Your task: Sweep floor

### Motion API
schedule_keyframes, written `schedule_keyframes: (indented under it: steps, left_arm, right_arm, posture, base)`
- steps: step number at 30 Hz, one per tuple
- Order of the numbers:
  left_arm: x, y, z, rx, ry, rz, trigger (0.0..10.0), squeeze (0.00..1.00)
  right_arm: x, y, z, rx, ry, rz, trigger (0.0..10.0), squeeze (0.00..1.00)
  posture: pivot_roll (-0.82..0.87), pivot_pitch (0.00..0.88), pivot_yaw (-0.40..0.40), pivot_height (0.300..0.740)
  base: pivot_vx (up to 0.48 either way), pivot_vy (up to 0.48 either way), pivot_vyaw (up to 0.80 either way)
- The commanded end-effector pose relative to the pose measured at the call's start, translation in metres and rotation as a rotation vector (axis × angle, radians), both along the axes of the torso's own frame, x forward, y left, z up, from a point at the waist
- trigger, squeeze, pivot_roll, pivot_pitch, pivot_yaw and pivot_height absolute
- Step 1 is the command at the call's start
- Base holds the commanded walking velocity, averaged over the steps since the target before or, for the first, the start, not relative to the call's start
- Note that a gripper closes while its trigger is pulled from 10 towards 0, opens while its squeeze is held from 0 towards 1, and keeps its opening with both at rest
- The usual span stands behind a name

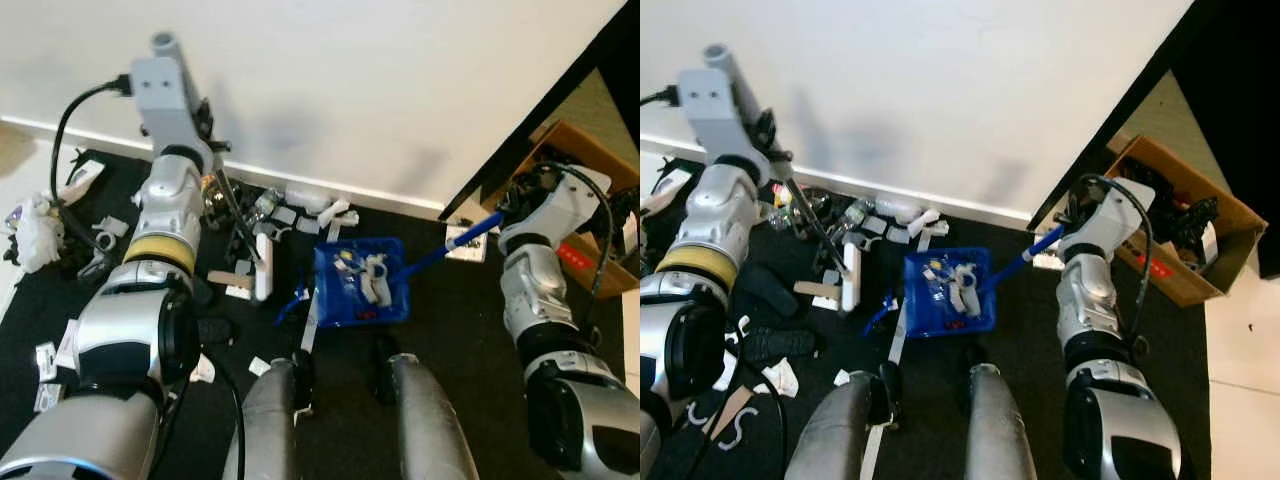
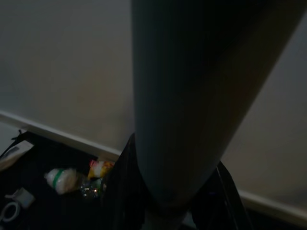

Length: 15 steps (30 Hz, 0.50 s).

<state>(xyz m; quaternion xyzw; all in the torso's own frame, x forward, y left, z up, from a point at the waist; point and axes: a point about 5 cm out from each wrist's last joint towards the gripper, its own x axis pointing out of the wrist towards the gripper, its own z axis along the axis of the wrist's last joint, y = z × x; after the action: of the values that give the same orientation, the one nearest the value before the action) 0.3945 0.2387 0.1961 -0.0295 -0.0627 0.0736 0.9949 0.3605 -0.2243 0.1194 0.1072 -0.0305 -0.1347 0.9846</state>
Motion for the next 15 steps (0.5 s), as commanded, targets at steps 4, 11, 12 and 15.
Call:
schedule_keyframes:
  steps: [4, 11, 12, 15]
  left_arm:
    - [-0.022, 0.016, -0.054, -0.101, 0.142, 0.097, 10.0, 0.00]
    - [-0.027, 0.011, -0.064, -0.102, 0.135, 0.110, 10.0, 0.00]
    - [-0.031, 0.007, -0.071, -0.108, 0.141, 0.117, 10.0, 0.00]
    - [-0.041, -0.001, -0.089, -0.104, 0.181, 0.115, 10.0, 0.00]
  right_arm:
    - [-0.002, 0.002, -0.008, 0.020, 0.019, 0.025, 10.0, 0.00]
    - [-0.002, 0.002, -0.006, 0.013, 0.004, 0.048, 10.0, 0.00]
    - [-0.003, 0.000, -0.007, 0.015, 0.002, 0.048, 10.0, 0.00]
    - [-0.005, 0.003, -0.012, 0.025, 0.010, 0.036, 10.0, 0.00]
  posture:
    - [0.00, 0.218, -0.049, 0.740]
    - [0.01, 0.171, -0.036, 0.740]
    - [0.03, 0.164, -0.028, 0.740]
    - [0.02, 0.136, -0.017, 0.740]
  base:
    - [0.000, 0.000, 0.00]
    - [0.000, 0.000, 0.00]
    - [0.000, 0.000, 0.00]
    - [0.000, 0.000, 0.00]
